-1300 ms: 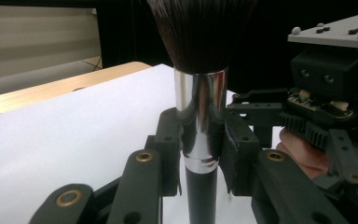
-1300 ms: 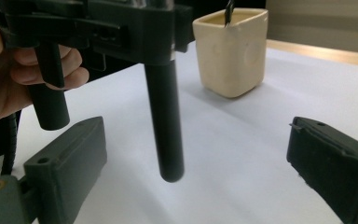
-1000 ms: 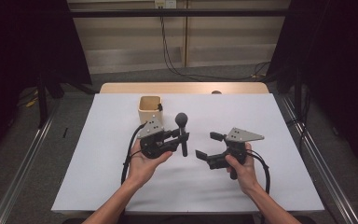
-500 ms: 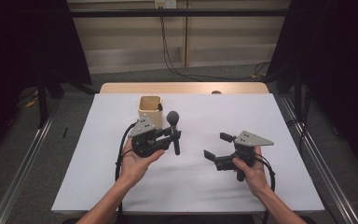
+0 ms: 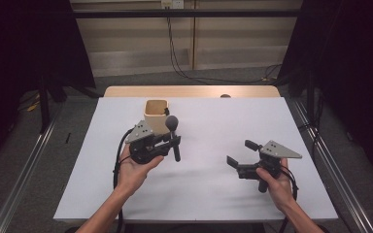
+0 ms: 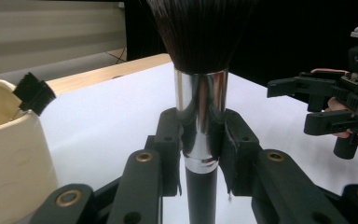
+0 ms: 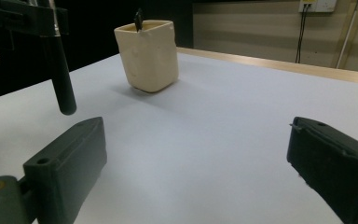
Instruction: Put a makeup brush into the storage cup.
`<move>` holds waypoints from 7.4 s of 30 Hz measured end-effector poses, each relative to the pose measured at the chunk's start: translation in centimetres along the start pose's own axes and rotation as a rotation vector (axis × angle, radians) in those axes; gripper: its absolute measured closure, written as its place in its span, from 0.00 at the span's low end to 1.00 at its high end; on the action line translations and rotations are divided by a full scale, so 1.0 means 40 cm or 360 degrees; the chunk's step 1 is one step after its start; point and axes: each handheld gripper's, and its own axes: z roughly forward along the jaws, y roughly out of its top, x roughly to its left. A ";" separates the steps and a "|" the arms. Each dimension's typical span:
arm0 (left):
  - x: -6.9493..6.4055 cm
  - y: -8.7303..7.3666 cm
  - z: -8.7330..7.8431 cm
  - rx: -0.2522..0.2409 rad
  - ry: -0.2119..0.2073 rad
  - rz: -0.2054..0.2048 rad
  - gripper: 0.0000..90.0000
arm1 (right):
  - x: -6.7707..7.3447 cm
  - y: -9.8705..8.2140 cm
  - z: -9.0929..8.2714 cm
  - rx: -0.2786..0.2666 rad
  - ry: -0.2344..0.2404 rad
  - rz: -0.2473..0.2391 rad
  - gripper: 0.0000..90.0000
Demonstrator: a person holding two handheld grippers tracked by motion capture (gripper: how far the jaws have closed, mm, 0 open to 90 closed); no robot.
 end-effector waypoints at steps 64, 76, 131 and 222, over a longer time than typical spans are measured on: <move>0.176 0.095 -0.175 -0.0094 0.0305 -0.0030 0.79 | -0.068 -0.052 -0.155 0.0000 -0.0260 0.0036 0.01; 0.202 0.139 -0.141 -0.0098 0.0364 -0.0015 0.79 | -0.070 -0.055 -0.154 0.0008 -0.0256 0.0016 0.01; 0.286 0.209 0.027 -0.0127 0.0474 0.0065 0.79 | -0.067 -0.054 -0.153 0.0004 -0.0249 -0.0010 0.01; 0.309 0.028 0.085 0.0085 0.0558 0.0053 0.59 | -0.066 -0.058 -0.149 0.0024 -0.0234 -0.0027 0.01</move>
